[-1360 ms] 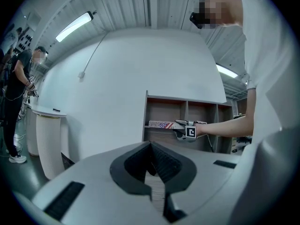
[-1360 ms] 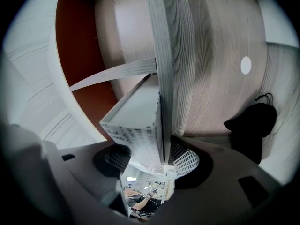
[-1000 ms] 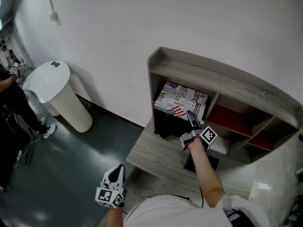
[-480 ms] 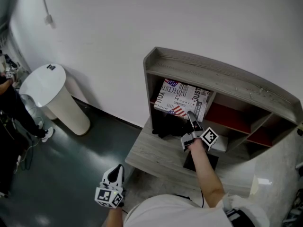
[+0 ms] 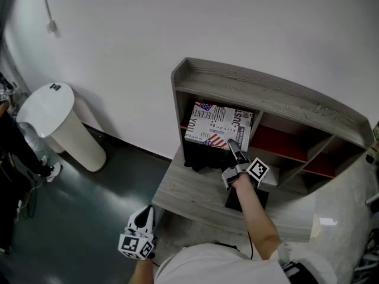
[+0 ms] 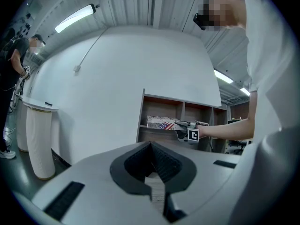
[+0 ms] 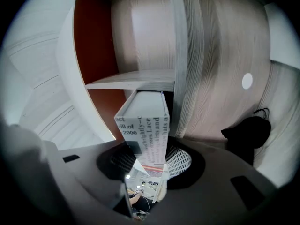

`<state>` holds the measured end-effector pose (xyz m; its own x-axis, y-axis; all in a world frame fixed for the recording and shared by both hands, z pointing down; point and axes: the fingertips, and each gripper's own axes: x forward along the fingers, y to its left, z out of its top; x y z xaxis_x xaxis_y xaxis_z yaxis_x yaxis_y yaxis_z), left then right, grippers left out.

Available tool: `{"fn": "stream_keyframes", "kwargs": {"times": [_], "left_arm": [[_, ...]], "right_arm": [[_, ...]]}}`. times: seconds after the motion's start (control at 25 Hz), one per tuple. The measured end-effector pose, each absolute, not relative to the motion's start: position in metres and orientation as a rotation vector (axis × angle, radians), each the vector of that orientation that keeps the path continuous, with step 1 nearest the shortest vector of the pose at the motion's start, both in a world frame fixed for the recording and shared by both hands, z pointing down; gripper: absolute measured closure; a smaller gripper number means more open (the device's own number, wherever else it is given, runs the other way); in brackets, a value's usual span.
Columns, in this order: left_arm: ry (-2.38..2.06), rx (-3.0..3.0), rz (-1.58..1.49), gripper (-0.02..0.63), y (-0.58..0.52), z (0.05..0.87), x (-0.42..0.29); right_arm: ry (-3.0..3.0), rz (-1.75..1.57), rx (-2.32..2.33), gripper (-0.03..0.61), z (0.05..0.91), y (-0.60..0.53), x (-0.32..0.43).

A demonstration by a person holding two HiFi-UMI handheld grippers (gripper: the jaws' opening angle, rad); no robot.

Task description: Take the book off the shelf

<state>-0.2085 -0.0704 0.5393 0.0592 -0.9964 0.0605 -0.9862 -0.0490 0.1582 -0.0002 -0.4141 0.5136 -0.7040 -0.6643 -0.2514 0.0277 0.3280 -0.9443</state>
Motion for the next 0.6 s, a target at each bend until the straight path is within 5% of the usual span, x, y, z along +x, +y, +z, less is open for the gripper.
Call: {"fn": "stream_keyframes", "kwargs": {"times": [0.6], "left_arm": [[-2.027, 2.164, -0.142, 0.597, -0.054, 0.548, -0.208]], "right_arm": [[2.015, -1.375, -0.555, 0.397, 0.506, -0.386, 0.003]]}}
